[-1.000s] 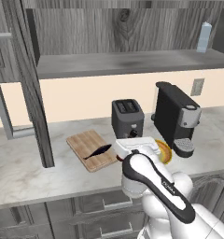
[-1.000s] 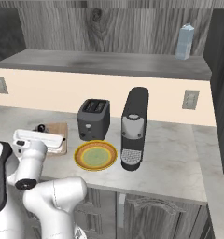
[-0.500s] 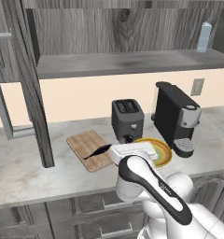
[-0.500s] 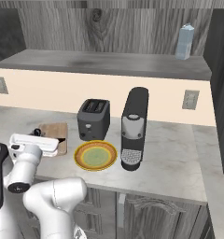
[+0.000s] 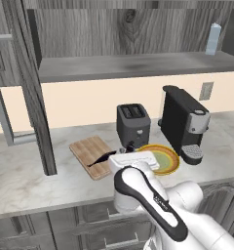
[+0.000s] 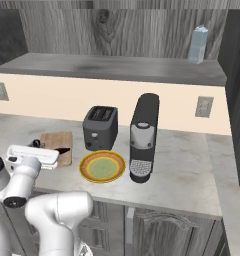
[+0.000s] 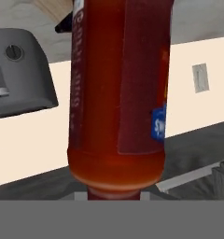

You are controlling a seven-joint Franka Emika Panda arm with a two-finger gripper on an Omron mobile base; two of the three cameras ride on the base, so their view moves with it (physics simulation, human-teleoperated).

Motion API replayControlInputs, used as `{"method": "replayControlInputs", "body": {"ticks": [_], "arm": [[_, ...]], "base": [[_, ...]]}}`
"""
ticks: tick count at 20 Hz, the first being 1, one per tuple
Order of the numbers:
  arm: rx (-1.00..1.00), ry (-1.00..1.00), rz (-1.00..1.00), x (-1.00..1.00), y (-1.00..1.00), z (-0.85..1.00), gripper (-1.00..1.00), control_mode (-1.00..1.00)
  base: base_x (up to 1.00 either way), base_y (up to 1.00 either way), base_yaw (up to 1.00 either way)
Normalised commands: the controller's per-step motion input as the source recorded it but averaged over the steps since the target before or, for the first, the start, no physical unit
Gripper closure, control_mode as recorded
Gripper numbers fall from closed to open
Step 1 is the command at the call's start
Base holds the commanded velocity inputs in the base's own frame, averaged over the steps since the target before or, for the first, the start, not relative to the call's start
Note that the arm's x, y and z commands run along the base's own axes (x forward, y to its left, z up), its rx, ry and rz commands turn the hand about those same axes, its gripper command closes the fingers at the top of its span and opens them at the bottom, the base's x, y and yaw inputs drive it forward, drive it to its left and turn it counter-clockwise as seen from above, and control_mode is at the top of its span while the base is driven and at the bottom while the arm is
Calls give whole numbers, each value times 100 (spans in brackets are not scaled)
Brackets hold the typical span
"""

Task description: Pick the fish from the plate and place it on the cutting board. Then pick the condiment bottle from the cabinet and place it next to the cutting board.

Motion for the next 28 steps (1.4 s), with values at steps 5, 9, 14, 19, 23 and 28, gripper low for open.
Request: {"method": "replayControlInputs", "body": {"ticks": [5, 9, 14, 19, 23, 28], "arm": [[-4, 0, -1, 19, 20, -12, 100, -100], [-4, 0, -4, 16, 15, -25, 100, -100], [-1, 0, -4, 14, 10, -37, 100, -100], [1, 0, -1, 6, 8, -10, 100, -100], [7, 3, 0, 3, 9, 0, 100, -100], [11, 6, 0, 1, 12, 0, 100, -100]], "base": [[0, 0, 0], [0, 0, 0], [0, 0, 0], [0, 0, 0], [0, 0, 0], [0, 0, 0]]}}
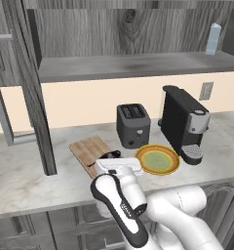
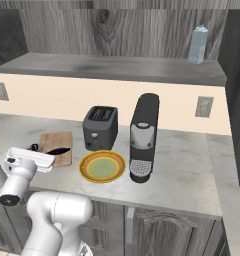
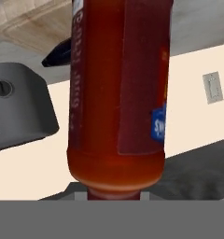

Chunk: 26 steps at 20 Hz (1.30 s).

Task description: Pick the fish from the plate and place it on the cutting board. Then pick the condiment bottle from the cabinet and place it next to the cutting board.

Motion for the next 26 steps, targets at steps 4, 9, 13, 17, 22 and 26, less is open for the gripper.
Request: {"method": "replayControlInputs", "body": {"ticks": [4, 9, 13, 17, 22, 26], "arm": [[12, 5, 0, 0, 14, 0, 100, -100], [6, 2, 0, 0, 19, 0, 100, -100], [0, 0, 0, 0, 27, 0, 100, -100], [-2, 0, -1, 0, 31, 0, 100, -100], [-6, 0, -1, 3, 34, -8, 100, -100], [-8, -1, -1, 14, 34, -16, 100, -100]], "base": [[0, 0, 0], [0, 0, 0], [0, 0, 0], [0, 0, 0], [0, 0, 0], [0, 0, 0]]}}
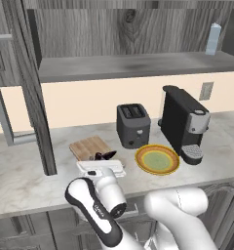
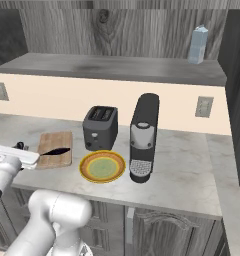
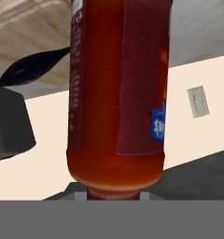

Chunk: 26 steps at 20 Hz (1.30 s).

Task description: Pick the fish from the plate and place it on the cutting board. Then pick the condiment bottle from the cabinet and place it next to the cutting board.

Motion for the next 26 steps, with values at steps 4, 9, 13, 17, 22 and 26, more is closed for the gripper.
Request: {"method": "replayControlInputs", "body": {"ticks": [4, 9, 13, 17, 22, 26], "arm": [[-6, -3, -1, 17, 27, -19, 100, -100], [-4, -3, -2, 21, 9, -15, 100, -100], [-1, -5, -3, 15, 1, -12, 100, -100], [0, -1, -2, 11, 3, -16, 100, -100], [0, 0, 0, 4, 10, -20, 100, -100], [0, 0, 0, 4, 9, -22, 100, -100]], "base": [[0, 0, 0], [0, 0, 0], [0, 0, 0], [0, 0, 0], [0, 0, 0], [0, 0, 0]]}}
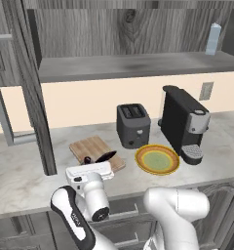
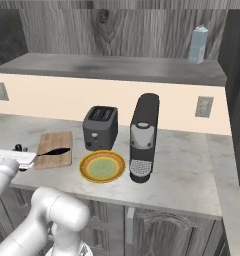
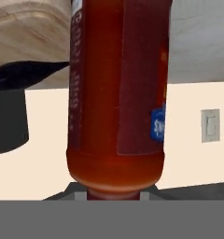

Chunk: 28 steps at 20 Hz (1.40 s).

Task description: Pick the fish from the plate and place it on the cutting board. Then pick the condiment bottle from the cabinet and place it next to the cutting board.

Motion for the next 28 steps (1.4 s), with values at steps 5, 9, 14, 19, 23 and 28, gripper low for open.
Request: {"method": "replayControlInputs", "body": {"ticks": [5, 9, 14, 19, 23, 28], "arm": [[1, 0, 0, 9, 4, -17, 100, -100], [5, 0, 0, 11, 0, -11, 100, -100], [7, 0, 0, 11, 0, -7, 100, -100], [8, 0, 0, 10, 0, -10, 100, -100], [9, 0, 0, 6, 0, -11, 100, -100], [8, 0, 0, 3, 0, -19, 100, -100]], "base": [[0, 0, 0], [0, 0, 0], [0, 0, 0], [0, 0, 0], [0, 0, 0], [0, 0, 0]]}}
